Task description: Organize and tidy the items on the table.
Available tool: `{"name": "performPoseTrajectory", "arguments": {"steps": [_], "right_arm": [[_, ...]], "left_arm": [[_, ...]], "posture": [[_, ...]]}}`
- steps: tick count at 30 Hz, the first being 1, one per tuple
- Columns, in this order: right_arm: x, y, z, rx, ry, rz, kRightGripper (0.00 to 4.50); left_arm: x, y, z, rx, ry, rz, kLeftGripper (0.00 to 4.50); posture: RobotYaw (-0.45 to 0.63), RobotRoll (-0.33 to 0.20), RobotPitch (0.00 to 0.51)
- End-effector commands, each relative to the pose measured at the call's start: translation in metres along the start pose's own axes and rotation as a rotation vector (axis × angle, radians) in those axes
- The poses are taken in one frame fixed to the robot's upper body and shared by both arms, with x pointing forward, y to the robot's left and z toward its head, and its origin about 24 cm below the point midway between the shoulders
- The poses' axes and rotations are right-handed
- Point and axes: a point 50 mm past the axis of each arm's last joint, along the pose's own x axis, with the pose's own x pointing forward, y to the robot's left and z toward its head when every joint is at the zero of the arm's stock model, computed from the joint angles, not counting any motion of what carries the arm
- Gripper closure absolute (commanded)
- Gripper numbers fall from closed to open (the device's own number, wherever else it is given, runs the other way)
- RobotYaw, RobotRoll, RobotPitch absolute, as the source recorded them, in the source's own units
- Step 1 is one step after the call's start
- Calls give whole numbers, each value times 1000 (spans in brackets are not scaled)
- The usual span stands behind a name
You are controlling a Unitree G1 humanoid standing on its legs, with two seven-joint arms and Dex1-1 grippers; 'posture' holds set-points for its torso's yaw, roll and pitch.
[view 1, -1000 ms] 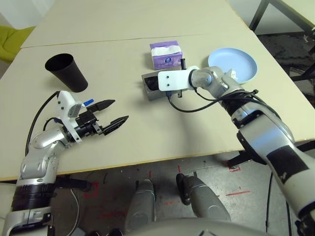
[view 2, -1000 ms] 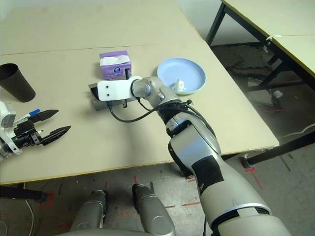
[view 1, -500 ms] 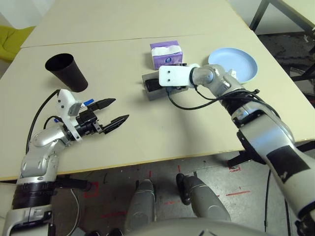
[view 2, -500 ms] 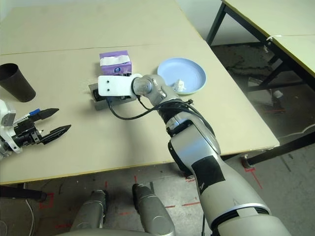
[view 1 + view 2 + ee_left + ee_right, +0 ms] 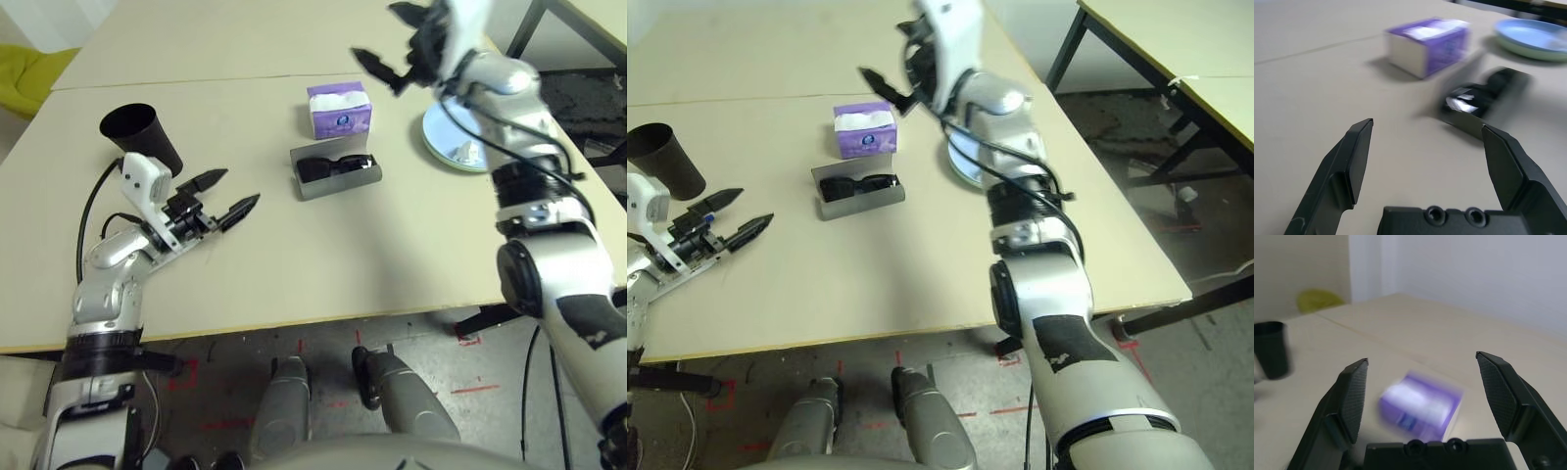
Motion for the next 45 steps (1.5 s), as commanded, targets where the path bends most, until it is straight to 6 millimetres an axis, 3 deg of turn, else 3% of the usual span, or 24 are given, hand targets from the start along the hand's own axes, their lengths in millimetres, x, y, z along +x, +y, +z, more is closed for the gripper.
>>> {"name": "performPoseTrajectory", "arguments": {"steps": [1,4,7,13,21,29,36,45], "right_arm": [[-60,14,-16,-18,84,54,25],[-118,31,-45,0,236,93,25],[-161,44,-63,21,327,142,25],[-198,44,-79,28,344,180,25],[-192,27,-79,10,191,166,25],[-181,27,-76,13,99,164,25],[-180,29,-78,5,107,158,25],[-176,33,-78,13,109,156,25]], "left_arm": [[12,1,-9,-4,48,53,0],[26,3,-9,-9,56,83,0],[39,5,-9,-2,63,84,0],[59,14,-7,27,81,119,0],[73,22,-7,29,102,187,0],[81,21,-16,14,136,239,0],[95,-2,-26,34,153,108,0],[100,-23,-24,92,87,-128,0]], "posture": [[-113,0,204],[-142,0,201],[-163,0,198],[-188,0,195],[-196,0,190],[-192,0,186],[-206,0,185],[-212,0,182]]}}
